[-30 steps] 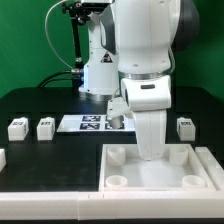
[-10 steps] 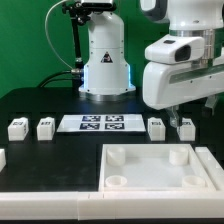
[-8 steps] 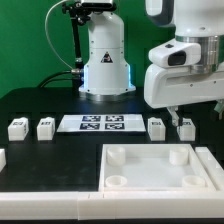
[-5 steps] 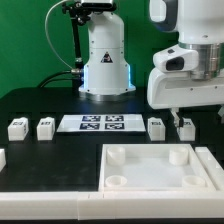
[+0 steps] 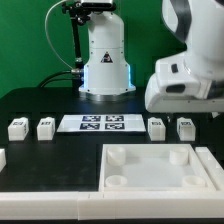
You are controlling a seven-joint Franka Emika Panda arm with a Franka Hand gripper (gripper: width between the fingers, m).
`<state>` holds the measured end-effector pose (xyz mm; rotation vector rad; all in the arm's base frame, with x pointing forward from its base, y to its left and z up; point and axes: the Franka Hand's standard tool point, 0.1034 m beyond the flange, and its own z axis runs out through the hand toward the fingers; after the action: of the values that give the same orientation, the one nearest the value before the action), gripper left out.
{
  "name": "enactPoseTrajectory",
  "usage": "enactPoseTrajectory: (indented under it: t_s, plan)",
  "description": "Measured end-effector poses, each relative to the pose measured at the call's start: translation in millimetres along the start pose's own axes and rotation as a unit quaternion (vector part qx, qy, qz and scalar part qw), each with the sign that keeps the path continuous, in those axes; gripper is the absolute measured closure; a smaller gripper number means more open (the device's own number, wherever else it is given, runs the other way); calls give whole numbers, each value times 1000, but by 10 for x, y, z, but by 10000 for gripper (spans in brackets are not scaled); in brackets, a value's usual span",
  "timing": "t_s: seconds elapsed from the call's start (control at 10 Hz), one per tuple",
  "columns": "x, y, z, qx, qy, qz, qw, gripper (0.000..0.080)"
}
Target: Assemble one leg
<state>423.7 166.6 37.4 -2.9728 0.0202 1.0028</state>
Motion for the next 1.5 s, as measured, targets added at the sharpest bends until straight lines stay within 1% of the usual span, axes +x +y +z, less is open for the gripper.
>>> enactPoseTrajectory:
  t_s: [0.1, 0.2, 0.3, 0.5, 0.8, 0.9, 1.0, 1.1, 1.2, 1.3, 1.4, 1.5]
  plan:
    - [26, -34, 33, -3, -24, -2, 1000, 150]
    - [-25, -18, 36, -10, -68, -2, 998, 150]
    - [35, -23, 42, -10, -87, -2, 996, 150]
    - [44, -35, 59, -10, -84, -2, 996, 150]
    - [12, -29, 351, -16, -114, 21, 993, 150]
    - [-4, -30, 398, -16, -115, 21, 993, 150]
    - [-6, -28, 400, -16, -116, 20, 993, 150]
    - [-6, -27, 401, -16, -116, 20, 993, 261]
    - [-6, -27, 403, -16, -116, 20, 993, 427]
    - [-6, -27, 403, -16, -116, 20, 993, 427]
    - [-6, -27, 403, -16, -116, 20, 993, 508]
    - [-6, -26, 403, -16, -116, 20, 993, 508]
